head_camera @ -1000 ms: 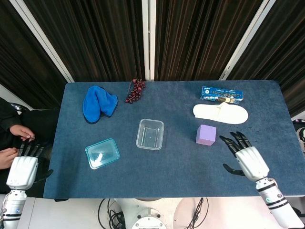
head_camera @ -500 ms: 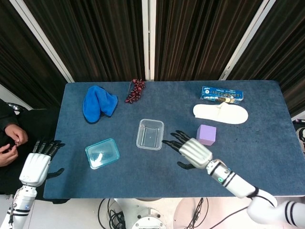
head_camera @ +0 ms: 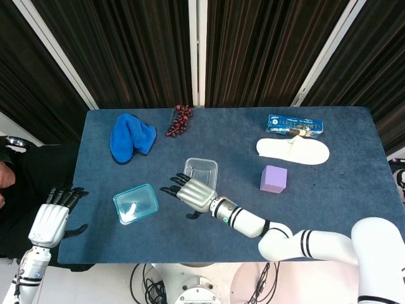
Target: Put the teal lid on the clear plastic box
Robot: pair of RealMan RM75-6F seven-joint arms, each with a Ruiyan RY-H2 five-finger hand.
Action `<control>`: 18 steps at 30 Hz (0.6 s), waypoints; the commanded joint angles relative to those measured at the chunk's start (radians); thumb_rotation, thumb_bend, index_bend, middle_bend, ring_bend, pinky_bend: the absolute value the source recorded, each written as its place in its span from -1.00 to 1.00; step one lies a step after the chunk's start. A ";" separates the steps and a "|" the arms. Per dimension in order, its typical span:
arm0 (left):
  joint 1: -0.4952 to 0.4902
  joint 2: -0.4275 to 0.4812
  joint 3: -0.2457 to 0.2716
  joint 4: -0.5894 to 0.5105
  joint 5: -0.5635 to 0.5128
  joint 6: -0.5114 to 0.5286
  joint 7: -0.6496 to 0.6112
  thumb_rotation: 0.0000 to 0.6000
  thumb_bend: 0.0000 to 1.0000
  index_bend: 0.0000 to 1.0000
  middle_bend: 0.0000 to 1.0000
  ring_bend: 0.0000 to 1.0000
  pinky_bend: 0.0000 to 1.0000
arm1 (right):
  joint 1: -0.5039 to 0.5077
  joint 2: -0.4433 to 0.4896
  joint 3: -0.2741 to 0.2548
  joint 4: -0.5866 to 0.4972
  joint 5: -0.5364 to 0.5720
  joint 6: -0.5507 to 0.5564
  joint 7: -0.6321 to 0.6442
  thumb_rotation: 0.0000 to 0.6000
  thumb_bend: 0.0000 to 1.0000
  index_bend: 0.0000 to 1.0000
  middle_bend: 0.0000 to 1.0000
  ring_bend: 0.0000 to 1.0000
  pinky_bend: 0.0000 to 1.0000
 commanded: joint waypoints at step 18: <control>-0.001 -0.019 0.007 0.027 0.020 0.022 -0.051 1.00 -1.00 -0.51 -0.60 -0.84 -0.87 | 0.004 0.213 -0.253 -0.208 0.191 0.184 -0.286 1.00 -0.74 -1.00 -0.30 -1.00 -1.00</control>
